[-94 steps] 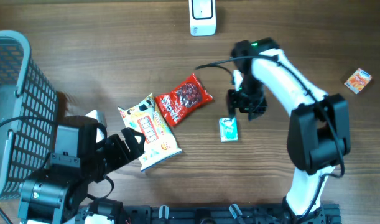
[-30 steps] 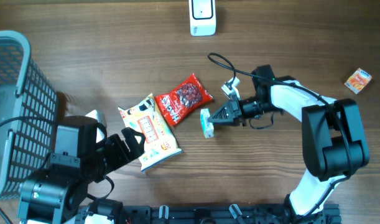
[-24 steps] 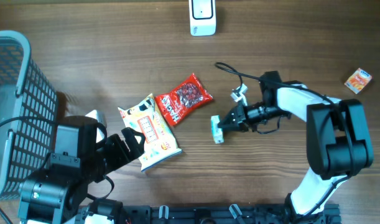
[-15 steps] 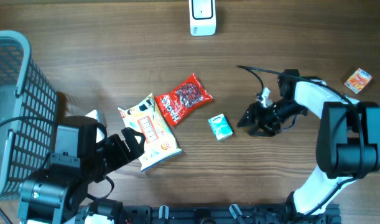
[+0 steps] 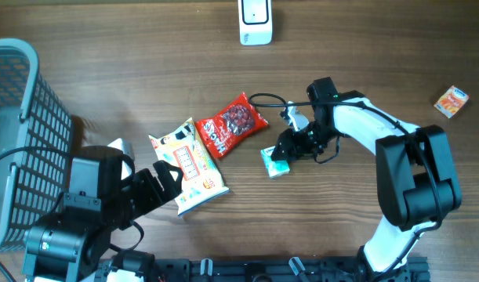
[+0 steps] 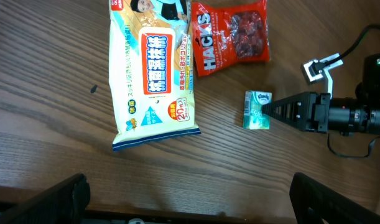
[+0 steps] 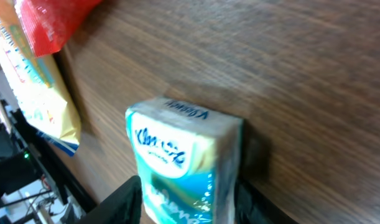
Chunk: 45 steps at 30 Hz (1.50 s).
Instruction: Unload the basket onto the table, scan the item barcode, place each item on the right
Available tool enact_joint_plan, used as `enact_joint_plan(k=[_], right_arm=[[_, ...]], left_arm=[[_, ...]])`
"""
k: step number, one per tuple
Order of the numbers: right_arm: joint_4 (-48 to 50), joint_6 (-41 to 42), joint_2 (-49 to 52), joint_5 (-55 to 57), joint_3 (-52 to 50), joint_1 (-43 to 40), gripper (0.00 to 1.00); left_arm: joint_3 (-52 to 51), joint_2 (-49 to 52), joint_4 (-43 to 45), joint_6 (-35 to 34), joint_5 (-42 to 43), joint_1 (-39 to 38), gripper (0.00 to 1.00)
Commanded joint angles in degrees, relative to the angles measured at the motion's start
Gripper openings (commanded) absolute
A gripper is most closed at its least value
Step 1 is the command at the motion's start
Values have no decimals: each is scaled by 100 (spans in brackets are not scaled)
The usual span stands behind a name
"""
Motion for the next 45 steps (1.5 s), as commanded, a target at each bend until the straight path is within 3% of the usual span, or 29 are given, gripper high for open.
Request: enact_joint_plan(k=[1,10,11,12,14,19,23,25,27,32,33,35,37,45], right_arm=[[46,544,39,704,-72,-4,37],[595,782,39,590,-734,-4,29],[608,833,39,573,-767,-4,13],[608,929,37,573,-767,-7,4],[553,1071,37,444,-704,-17,4],[-79,-24,35,-2190,232,-527,4],[146,-339,35,-4205,315,-1357,4],[444,-236,37,-4500,315,-1484,4],[863,-114,37,-5541,315,-1523,4],[4409,3694,37,-5534,315,-1519,4],[5910,5099,37,-5534,317,-1523,4],[7886,6802,37,-5530,317,-1523,4],[9259,7934,37,-5528,317,-1530,4],[9132,8024,37,-5525,317,-1550,4]], left_arm=[[11,-9,15,-33,28,17,100],[11,-9,15,-33,26,17,100],[11,-9,15,-33,26,17,100],[11,-9,15,-33,26,17,100],[11,-9,17,-33,26,17,100],[11,-9,15,-33,26,17,100],[11,-9,15,-33,26,17,100],[11,-9,15,-33,28,17,100],[11,-9,15,-33,26,17,100],[11,-9,17,-33,26,17,100],[11,-9,15,-33,26,17,100],[11,-9,15,-33,26,17,100],[11,-9,17,-33,28,17,100],[11,-9,15,-33,26,17,100]])
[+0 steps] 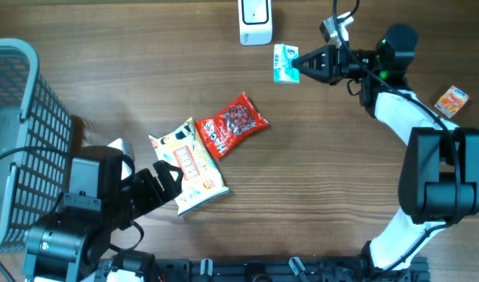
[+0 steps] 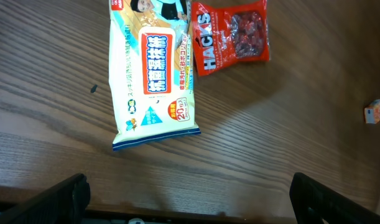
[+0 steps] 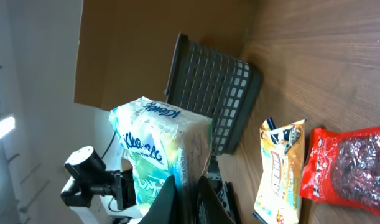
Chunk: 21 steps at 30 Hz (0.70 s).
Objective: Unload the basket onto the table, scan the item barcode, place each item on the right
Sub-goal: 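Lift the teal tissue pack to the white scanner with right gripper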
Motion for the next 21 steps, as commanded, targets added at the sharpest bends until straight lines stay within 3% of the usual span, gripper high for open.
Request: enact_joint_plan(k=[1,5,7,9,13,15,18,21], right_arm=[[-7,98,22,-361,48,-17,4],[0,-24,22,-361,48,-17,4],[22,-837,22,-304,46,-17,4],[162,-1381,22,221,48,-17,4],[190,-1401,22,1377,48,-20,5],[72,-1886,22,1987,48,-17,5],[-603,-2715,22,3088,136,-17,5],[-2806,-3901,20,4631,669,26,5]], left_arm=[[11,-9,17,-33,26,17,100],[11,-9,17,-33,24,17,100],[11,-9,17,-33,24,17,100],[11,-9,17,-33,24,17,100],[11,-9,17,-33,24,17,100],[11,-9,17,-33,24,17,100],[11,-9,17,-33,24,17,100],[11,-9,17,-33,24,17,100]])
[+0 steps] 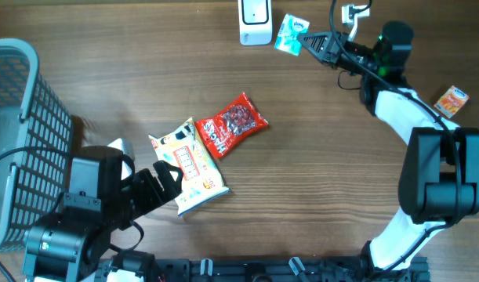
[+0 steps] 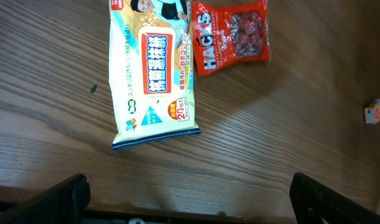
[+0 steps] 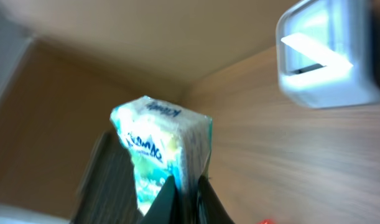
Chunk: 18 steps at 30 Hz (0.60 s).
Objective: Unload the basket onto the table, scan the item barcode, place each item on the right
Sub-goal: 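Lift the teal tissue pack to the white scanner with right gripper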
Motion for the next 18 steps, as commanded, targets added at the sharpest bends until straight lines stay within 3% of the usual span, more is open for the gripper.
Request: enact_joint_plan(k=[1,3,6,10,14,18], right_arm=[[-1939,-1766,20,2269,761,125,5],[-3246,-2800,22,4096,1325,505,5],[-3512,-3786,22,6345,1757,1266,5],[-1650,-5182,363,7410,1764,2218,5],[-452,-5112,1012,7510,1768,2367,4],[-354,-5222,1287,7503,1904,2356,5]], left_arm=[[11,-9,20,-33,26,17,100],[11,-9,20,-33,26,17,100],[11,-9,22,-33,24,17,100],[11,-9,20,-33,26,17,100],[11,-9,20,-33,24,17,100],[11,-9,20,-33,26,17,100]])
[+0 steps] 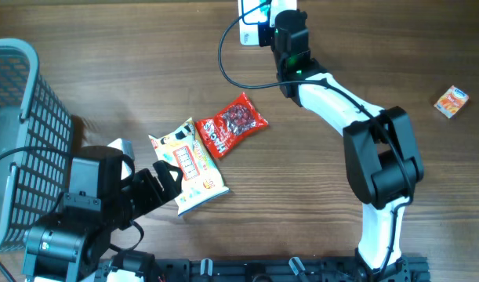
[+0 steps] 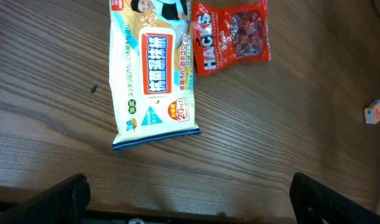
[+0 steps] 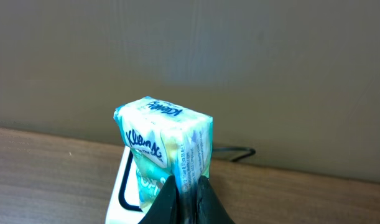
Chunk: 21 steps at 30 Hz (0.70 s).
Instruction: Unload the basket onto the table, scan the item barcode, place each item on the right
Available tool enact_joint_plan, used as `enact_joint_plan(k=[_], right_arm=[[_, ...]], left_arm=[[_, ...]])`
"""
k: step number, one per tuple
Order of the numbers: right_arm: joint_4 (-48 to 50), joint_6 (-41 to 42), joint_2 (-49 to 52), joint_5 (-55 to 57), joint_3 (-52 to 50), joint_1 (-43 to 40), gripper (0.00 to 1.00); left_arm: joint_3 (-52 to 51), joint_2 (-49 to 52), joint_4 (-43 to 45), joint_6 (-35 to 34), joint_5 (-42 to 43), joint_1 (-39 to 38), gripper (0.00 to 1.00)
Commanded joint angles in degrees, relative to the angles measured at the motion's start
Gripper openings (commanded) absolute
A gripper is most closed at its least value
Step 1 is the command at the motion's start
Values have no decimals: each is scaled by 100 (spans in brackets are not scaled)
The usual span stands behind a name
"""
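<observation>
A teal and white Kleenex tissue pack is pinched at its lower edge by my right gripper, which is shut on it. The pack is held upright right above the white scanner, printed side edge facing the wrist camera. From overhead, the right gripper sits at the scanner by the table's far edge, and the pack is mostly hidden under it. My left gripper hovers open and holds nothing, near the front left, just short of the wipes pack.
A yellow wipes pack and a red Hacks candy bag lie mid-table. A grey mesh basket stands at the left edge. A small orange box lies at the far right. A black cable runs from the right wrist.
My right gripper has moved left with the tissue pack, from just right of the scanner to directly at it. The left arm has not moved.
At first my right gripper was closing on the tissue pack lying on the table beside the red bag. Then it held the pack up near the far edge, right of the scanner. It came closer to the scanner, and now holds the pack against it.
</observation>
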Motion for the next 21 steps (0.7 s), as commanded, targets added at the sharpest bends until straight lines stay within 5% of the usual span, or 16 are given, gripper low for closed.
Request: enact_joint_plan(k=[1,6,9,11,16,21], right_arm=[[74,-278,146,127,170,-20,5],[306,-796,492,-11,170,-20,5],[317,-2015,555,-149,170,-31,4],[662,-3462,553,890,170,-50,4],[2691,-4719,553,4083,170,-824,4],[1228,-4188,553,5810,170,-2326,7]], left_arm=[[11,-11,15,-33,28,17,100],[11,-11,17,-33,28,17,100],[11,-11,15,-33,26,17,100],[11,-11,15,-33,26,17,100],[11,-11,15,-33,26,17,100],[11,-11,15,-33,26,17,100]])
